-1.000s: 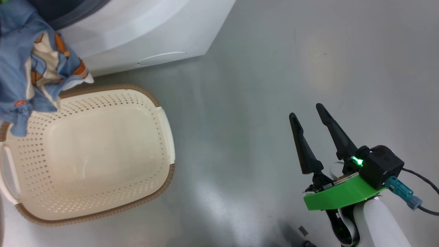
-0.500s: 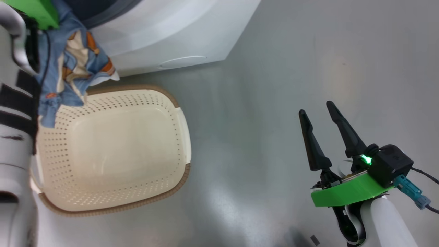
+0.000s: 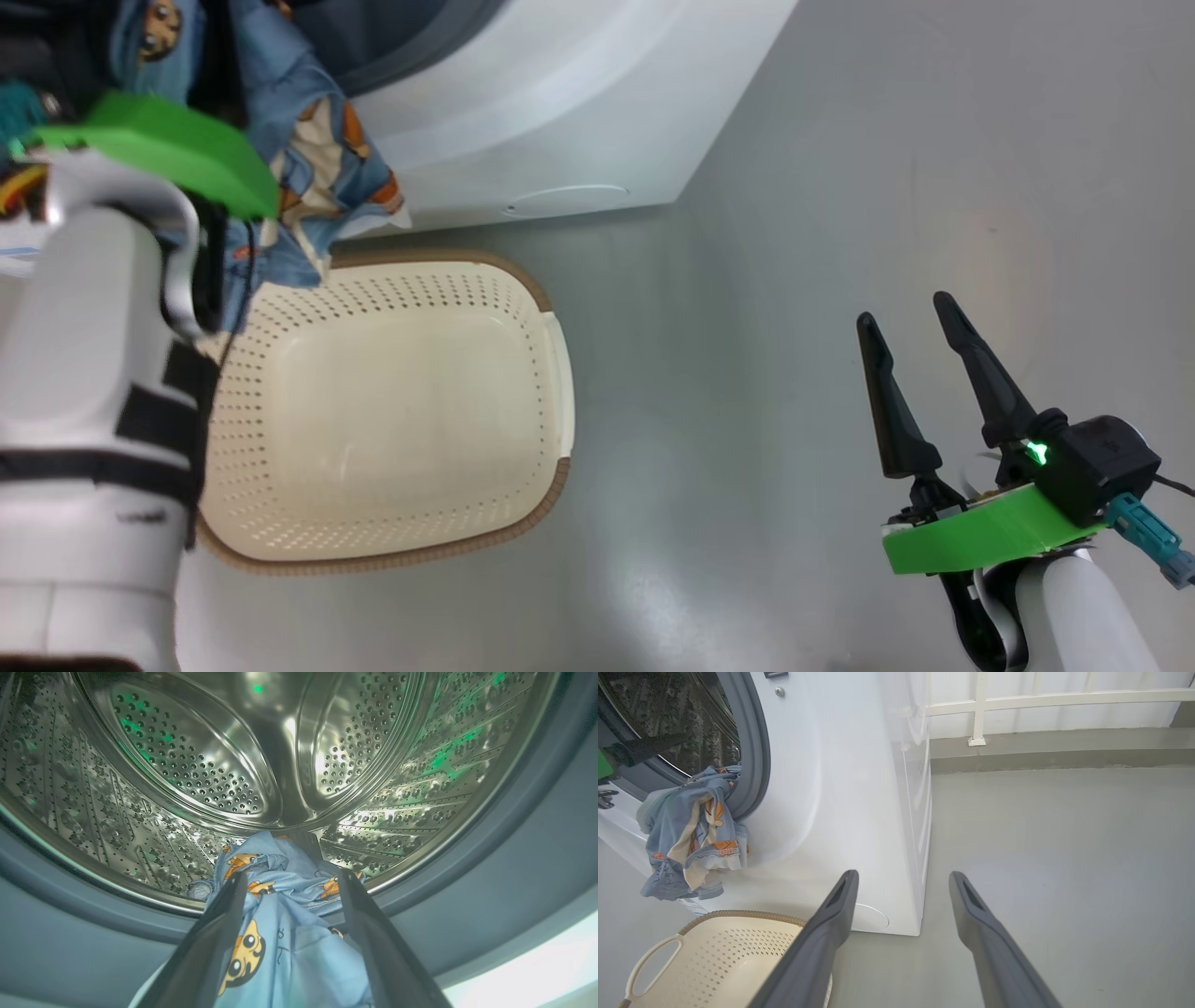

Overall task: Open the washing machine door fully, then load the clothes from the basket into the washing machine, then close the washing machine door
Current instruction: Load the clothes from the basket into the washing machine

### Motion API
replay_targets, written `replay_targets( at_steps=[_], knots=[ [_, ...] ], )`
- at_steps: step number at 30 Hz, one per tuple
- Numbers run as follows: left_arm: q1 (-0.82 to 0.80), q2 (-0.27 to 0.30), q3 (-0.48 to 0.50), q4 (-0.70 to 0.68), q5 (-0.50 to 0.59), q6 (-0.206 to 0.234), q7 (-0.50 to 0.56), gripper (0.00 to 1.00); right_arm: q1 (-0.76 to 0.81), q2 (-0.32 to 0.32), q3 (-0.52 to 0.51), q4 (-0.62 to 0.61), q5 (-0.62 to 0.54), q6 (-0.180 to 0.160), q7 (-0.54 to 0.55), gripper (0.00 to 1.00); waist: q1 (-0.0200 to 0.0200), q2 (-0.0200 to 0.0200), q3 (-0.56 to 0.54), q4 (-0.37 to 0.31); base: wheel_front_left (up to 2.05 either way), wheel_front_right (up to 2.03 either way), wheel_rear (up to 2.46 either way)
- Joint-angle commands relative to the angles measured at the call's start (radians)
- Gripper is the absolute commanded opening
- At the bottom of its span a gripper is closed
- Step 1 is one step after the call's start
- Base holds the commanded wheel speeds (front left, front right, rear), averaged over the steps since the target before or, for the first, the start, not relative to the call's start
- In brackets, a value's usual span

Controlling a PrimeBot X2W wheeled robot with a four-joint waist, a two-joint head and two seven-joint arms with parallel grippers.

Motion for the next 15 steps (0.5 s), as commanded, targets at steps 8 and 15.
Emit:
replay_targets(
  at_steps=[8,15],
  knots=[
    [0.203,0.037,0.025,-0.229,-0.026,0.015,-0.005,1.0,0.038,-0.014,0.011,-0.031,-0.001,0.002,-0.005,1.0,0.0,0.0,-0.047,0.038,0.0,0.0,0.0],
    [0.376,0.049,0.02,-0.398,-0.037,0.039,0.017,1.0,0.049,-0.013,0.009,-0.029,-0.001,0.002,-0.005,1.0,0.0,0.0,-0.069,0.045,0.0,0.0,0.0]
  ],
)
